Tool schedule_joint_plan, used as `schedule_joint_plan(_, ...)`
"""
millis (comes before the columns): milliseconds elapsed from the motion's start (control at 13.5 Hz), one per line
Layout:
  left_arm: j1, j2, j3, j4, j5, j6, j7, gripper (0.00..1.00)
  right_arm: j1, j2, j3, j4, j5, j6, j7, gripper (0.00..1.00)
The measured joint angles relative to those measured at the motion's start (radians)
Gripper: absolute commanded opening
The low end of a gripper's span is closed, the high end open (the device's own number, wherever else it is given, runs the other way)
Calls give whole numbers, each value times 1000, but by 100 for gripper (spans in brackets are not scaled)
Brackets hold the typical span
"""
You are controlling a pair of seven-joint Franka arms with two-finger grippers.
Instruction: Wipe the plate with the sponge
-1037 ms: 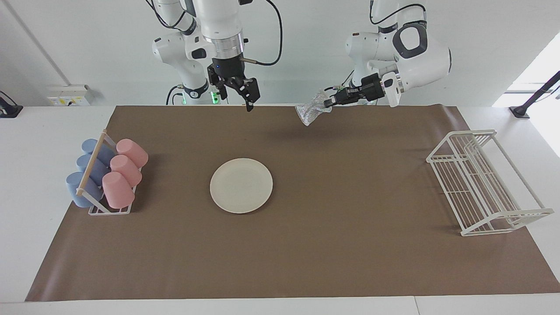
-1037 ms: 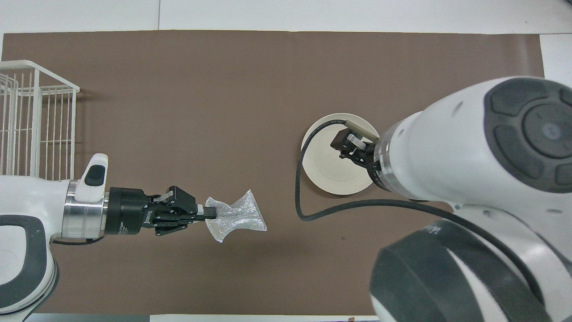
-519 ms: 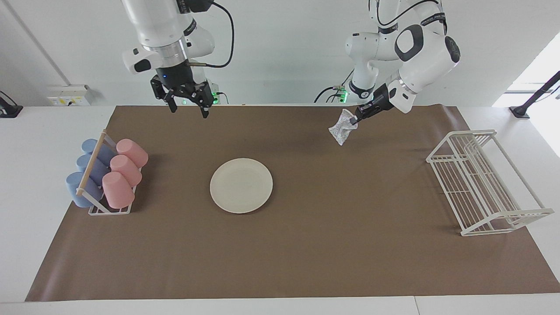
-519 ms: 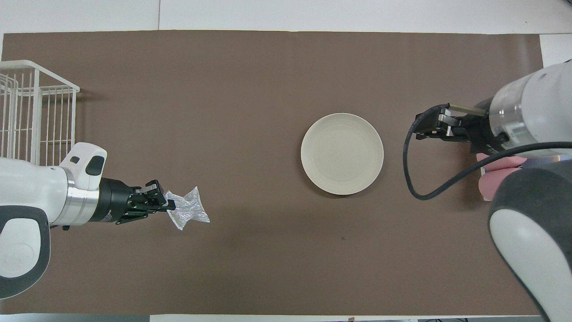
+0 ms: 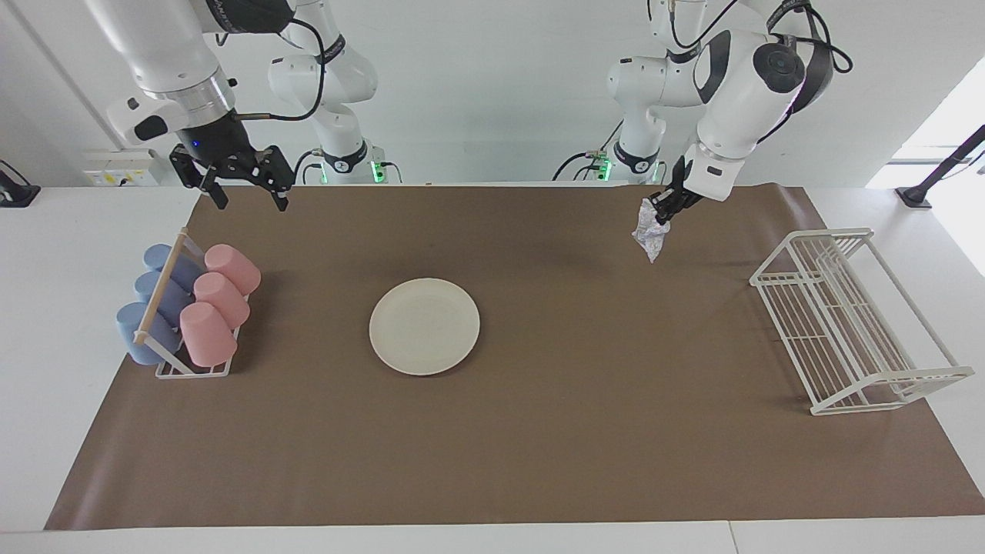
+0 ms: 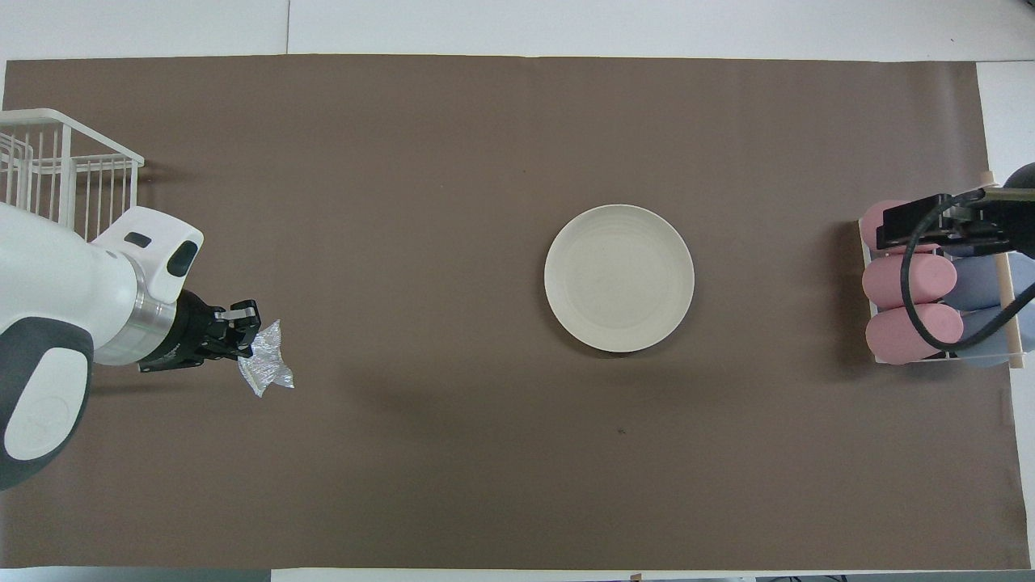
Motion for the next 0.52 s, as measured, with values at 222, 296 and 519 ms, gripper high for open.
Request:
schedule_joint_plan(222, -18, 76, -7, 171, 176, -172, -3, 0, -37, 0, 0, 0, 0, -15, -61, 100)
schedule_joint_plan(296, -42, 101, -9, 209, 251, -216, -8, 0, -37, 0, 2, 0, 0, -17, -61, 100)
schedule_joint_plan(519, -113, 173, -15, 254, 508, -315, -24, 0, -35, 0, 6, 0, 1, -21, -47, 100)
